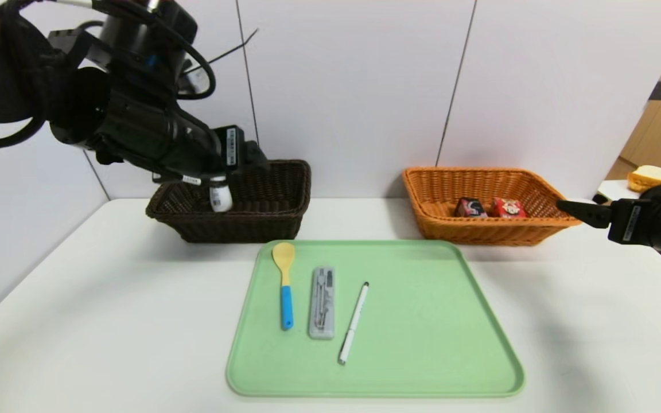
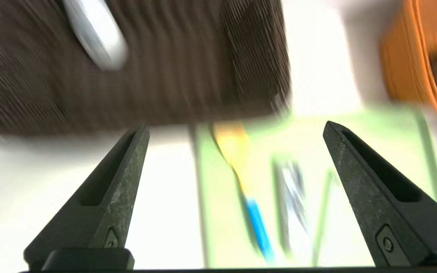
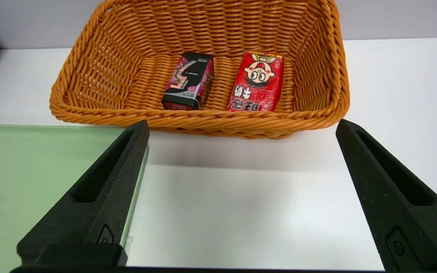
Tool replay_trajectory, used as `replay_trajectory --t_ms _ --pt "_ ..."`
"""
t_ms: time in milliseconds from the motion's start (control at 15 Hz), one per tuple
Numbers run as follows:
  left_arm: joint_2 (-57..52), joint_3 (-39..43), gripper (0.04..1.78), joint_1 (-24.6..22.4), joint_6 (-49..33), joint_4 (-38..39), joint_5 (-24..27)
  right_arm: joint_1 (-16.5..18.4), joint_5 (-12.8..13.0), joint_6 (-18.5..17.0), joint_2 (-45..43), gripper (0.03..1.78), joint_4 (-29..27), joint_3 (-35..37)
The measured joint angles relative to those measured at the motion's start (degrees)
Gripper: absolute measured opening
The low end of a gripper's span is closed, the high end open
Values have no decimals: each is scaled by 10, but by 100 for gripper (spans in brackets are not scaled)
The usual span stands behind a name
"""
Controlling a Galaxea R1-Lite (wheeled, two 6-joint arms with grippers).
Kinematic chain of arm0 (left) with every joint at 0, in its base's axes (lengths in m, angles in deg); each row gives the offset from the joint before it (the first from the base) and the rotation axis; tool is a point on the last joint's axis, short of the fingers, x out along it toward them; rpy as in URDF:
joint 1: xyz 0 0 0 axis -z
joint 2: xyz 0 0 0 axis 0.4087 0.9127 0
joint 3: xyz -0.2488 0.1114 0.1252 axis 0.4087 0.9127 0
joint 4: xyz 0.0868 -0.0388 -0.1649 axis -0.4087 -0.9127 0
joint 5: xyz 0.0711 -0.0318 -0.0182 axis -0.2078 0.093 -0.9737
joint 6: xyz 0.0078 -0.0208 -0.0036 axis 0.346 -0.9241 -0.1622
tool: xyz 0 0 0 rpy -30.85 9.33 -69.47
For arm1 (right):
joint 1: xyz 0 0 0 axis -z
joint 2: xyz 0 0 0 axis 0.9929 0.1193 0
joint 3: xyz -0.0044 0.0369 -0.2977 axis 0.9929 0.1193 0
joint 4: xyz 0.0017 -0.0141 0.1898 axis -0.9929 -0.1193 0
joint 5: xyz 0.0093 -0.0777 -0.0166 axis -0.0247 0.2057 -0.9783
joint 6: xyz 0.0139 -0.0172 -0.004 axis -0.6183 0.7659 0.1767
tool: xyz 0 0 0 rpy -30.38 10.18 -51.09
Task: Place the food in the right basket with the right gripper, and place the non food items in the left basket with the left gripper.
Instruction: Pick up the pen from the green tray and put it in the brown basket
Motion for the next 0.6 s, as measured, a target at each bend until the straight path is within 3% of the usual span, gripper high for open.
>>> replay_trajectory --t_ms 267,600 --pt "40 -37 166 80 -121 -180 -18 -1 8 -1 2 170 1 5" --pt "126 -61 167 123 -175 -194 -22 -1 8 0 12 170 6 11"
